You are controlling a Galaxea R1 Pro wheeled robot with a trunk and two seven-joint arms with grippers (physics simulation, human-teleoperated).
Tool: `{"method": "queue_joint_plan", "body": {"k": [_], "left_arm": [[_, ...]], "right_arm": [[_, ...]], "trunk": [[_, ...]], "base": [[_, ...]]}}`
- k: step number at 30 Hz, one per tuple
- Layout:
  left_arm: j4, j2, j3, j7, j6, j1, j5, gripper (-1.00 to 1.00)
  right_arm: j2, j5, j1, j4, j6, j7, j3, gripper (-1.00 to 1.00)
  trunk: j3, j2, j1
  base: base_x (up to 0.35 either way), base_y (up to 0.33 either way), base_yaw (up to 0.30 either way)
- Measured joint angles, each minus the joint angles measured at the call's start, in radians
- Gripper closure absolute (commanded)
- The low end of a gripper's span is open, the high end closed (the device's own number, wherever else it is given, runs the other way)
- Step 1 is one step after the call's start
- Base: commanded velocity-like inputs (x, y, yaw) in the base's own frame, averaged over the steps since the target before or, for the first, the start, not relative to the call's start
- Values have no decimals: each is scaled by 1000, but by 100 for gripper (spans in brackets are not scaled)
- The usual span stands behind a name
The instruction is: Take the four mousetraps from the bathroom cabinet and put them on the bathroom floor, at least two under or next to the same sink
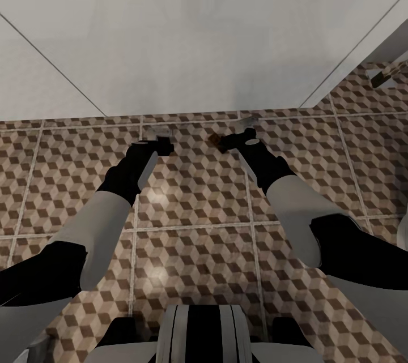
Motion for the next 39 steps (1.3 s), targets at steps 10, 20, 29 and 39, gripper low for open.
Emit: {"method": "queue_joint_plan", "body": {"k": [10,20,29,39], "left_arm": [[43,-1,4,0,-1,0,0,100],[86,0,8,0,-3,0,0,100],[98,1,9,1,-3,0,0,100],[113,1,9,1,-5,0,-1,100]], "right_arm": [[0,0,0,-2,-1,10,0,-100],[0,0,0,-2,-42,11,1,-100],[0,0,0,-2,-44,11,2,-100],[0,0,0,-2,-44,11,2,-100]], "trunk": [[0,0,0],[0,0,0],[0,0,0],[0,0,0]], "base": [[0,0,0],[0,0,0],[0,0,0],[0,0,0]]}}
